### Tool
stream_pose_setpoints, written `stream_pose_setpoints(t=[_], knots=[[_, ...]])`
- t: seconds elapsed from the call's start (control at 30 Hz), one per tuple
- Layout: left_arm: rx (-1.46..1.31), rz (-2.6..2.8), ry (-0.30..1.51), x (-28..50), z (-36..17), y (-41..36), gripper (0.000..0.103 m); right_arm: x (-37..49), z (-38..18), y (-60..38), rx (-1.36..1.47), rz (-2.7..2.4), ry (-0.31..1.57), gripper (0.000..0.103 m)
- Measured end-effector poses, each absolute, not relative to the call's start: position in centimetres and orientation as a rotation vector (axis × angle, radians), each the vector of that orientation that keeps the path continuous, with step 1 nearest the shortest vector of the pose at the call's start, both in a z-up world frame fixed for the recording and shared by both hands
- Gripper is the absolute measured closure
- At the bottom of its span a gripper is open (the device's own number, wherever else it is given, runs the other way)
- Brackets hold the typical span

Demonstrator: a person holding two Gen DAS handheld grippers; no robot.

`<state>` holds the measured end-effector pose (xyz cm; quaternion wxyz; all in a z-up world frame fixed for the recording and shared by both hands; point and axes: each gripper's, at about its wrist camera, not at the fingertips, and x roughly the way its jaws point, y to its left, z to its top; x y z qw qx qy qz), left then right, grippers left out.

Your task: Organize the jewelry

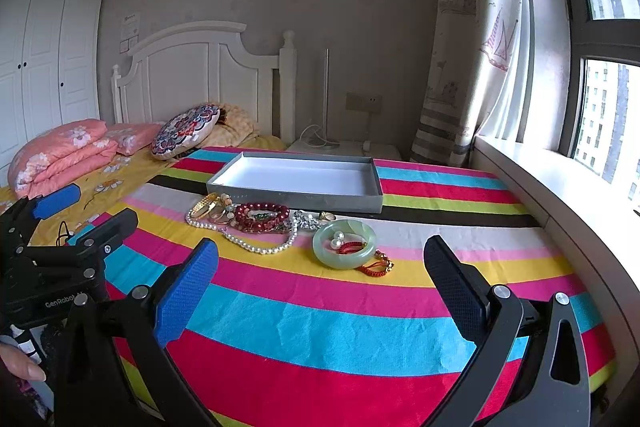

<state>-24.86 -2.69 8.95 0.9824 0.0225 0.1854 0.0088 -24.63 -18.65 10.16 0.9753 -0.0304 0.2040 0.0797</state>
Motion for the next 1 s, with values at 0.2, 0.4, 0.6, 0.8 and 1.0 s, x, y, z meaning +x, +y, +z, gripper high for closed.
stream_pose_setpoints(t=[0.2,0.4,0.6,0.8,1.0], knots=[[0.041,0.018,0.380,-24.66,8.75,-2.44,0.002,-24.52,10.05,-18.56,-0.060,0.162,0.413,0.004],[0.041,0.018,0.381,-24.63,8.67,-2.43,0.002,-24.42,9.81,-18.51,-0.059,0.166,0.418,0.004],[0.036,0.020,0.385,-24.52,8.51,-2.36,0.002,-24.48,9.76,-18.47,-0.059,0.167,0.418,0.004],[0.035,0.021,0.383,-24.42,8.57,-2.22,0.002,-24.51,9.78,-18.46,-0.060,0.167,0.416,0.004],[0.034,0.024,0.382,-24.19,8.60,-2.22,0.002,-24.48,9.74,-18.42,-0.059,0.167,0.418,0.004]])
